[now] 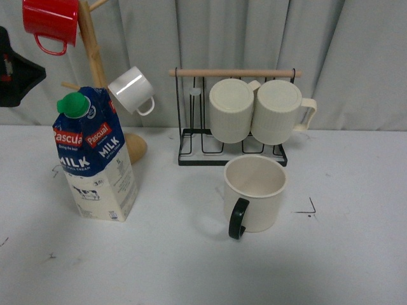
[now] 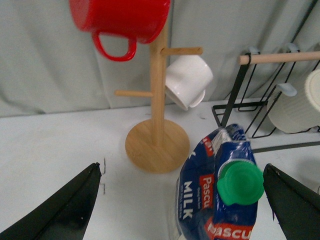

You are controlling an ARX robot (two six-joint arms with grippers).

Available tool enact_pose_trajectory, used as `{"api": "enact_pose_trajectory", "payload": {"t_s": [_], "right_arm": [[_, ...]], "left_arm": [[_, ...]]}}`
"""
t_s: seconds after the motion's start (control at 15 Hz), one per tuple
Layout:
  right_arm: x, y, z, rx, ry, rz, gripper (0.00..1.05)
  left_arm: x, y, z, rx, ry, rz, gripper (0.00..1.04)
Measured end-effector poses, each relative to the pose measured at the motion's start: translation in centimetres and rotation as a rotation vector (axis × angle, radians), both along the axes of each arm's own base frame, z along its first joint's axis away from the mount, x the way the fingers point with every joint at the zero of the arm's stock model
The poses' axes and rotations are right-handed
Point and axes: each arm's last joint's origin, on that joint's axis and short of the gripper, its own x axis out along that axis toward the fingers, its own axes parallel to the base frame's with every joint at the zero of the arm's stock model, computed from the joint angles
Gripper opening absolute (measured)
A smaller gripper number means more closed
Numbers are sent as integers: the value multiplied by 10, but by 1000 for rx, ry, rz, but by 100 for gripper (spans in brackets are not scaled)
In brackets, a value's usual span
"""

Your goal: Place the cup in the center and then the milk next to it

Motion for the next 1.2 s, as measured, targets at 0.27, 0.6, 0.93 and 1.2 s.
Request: {"api": "enact_pose_trajectory", "payload": {"t_s": [0.27,0.6,0.93,1.2], "right_arm": [[0,0,0,0,0,0,98],[0,0,0,0,0,0,98],[0,0,0,0,0,0,98],[0,0,0,0,0,0,98]], "left_arm": [[25,-20,-2,33,17,-123,98],[53,-29,-24,89,74,-137,98],[72,-36,-48,160,168,-128,89],[75,-39,-44,162,165,-131,42]]}}
